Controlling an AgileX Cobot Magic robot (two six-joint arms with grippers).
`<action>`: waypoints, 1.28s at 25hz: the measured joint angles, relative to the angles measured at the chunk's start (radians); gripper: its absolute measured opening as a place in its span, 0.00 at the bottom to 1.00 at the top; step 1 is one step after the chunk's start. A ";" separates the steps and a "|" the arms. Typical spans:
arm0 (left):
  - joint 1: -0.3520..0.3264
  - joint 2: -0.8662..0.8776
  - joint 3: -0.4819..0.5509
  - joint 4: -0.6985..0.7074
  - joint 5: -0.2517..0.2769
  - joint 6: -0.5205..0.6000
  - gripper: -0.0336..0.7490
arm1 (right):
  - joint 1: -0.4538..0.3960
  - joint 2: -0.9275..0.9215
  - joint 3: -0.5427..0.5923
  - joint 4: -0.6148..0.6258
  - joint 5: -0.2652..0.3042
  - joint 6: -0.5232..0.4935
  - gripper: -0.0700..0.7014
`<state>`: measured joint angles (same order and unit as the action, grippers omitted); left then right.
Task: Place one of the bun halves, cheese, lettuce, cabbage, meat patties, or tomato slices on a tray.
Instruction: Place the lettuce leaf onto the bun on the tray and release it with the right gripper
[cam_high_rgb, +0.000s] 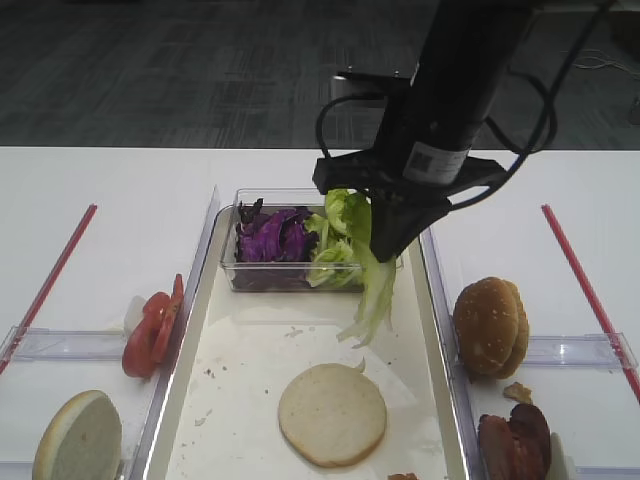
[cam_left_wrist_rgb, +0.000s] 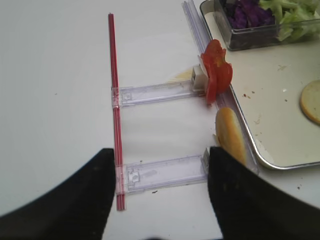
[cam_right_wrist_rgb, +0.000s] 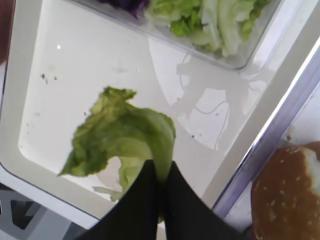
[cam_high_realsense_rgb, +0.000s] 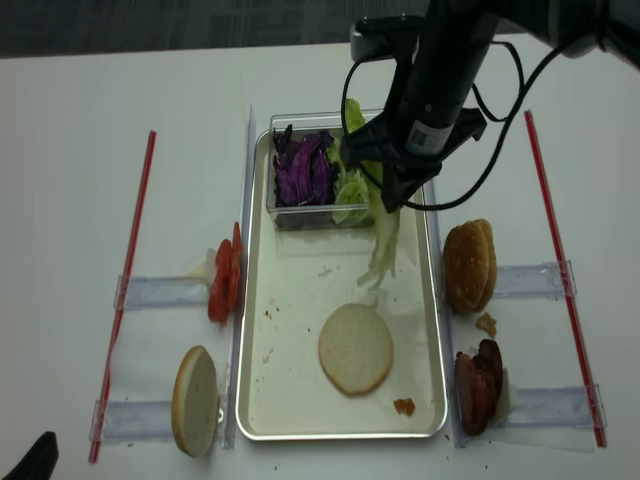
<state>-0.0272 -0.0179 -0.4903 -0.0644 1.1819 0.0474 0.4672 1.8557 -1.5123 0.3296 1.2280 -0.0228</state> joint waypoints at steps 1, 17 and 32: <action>0.000 0.000 0.000 0.000 0.000 -0.006 0.54 | 0.011 -0.010 0.022 0.001 0.000 -0.004 0.14; 0.000 0.000 0.000 0.006 0.000 -0.021 0.54 | 0.162 -0.023 0.215 0.059 -0.130 -0.018 0.14; 0.000 0.000 0.001 0.006 0.000 -0.022 0.54 | 0.212 0.013 0.289 0.085 -0.223 -0.032 0.14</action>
<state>-0.0272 -0.0179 -0.4896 -0.0586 1.1819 0.0255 0.6792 1.8686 -1.2234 0.4149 1.0052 -0.0551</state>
